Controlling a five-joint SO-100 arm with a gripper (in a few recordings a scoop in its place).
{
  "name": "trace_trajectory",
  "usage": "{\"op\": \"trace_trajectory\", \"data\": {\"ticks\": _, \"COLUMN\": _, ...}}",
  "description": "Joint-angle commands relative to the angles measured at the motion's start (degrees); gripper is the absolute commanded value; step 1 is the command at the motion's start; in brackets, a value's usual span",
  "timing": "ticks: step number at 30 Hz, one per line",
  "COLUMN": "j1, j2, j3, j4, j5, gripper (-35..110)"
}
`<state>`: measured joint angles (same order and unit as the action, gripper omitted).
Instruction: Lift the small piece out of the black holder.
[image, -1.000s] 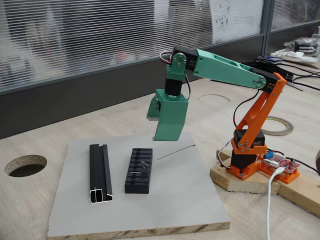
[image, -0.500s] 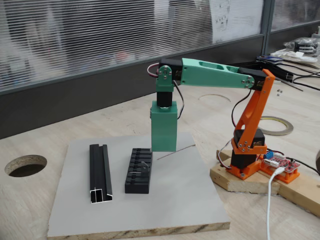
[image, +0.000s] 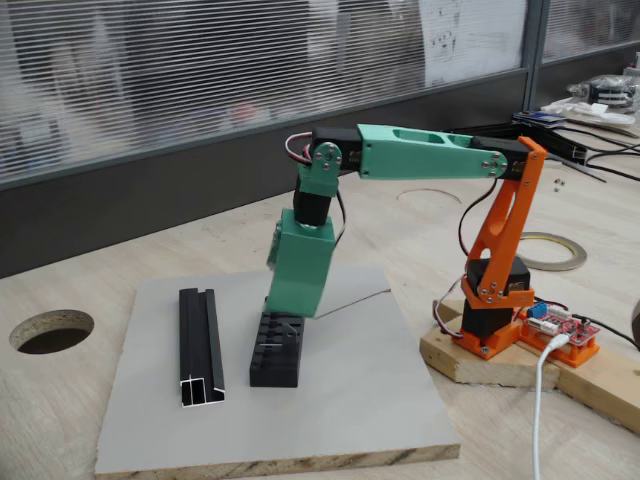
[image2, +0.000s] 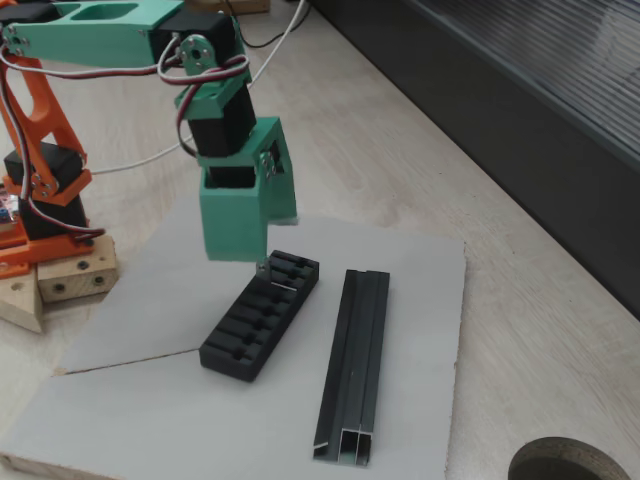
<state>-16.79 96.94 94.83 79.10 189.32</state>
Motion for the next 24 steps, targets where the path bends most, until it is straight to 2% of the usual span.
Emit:
{"op": "trace_trajectory", "data": {"ticks": 1, "j1": -2.81, "j2": 0.09, "j3": 3.08, "j4": -0.44, "j5": 0.70, "gripper": 66}}
{"op": "trace_trajectory", "data": {"ticks": 18, "j1": -2.11, "j2": 0.09, "j3": 5.71, "j4": -0.53, "j5": 0.79, "gripper": 66}}
{"op": "trace_trajectory", "data": {"ticks": 24, "j1": -2.11, "j2": -6.50, "j3": 5.27, "j4": -0.62, "j5": 5.36, "gripper": 66}}
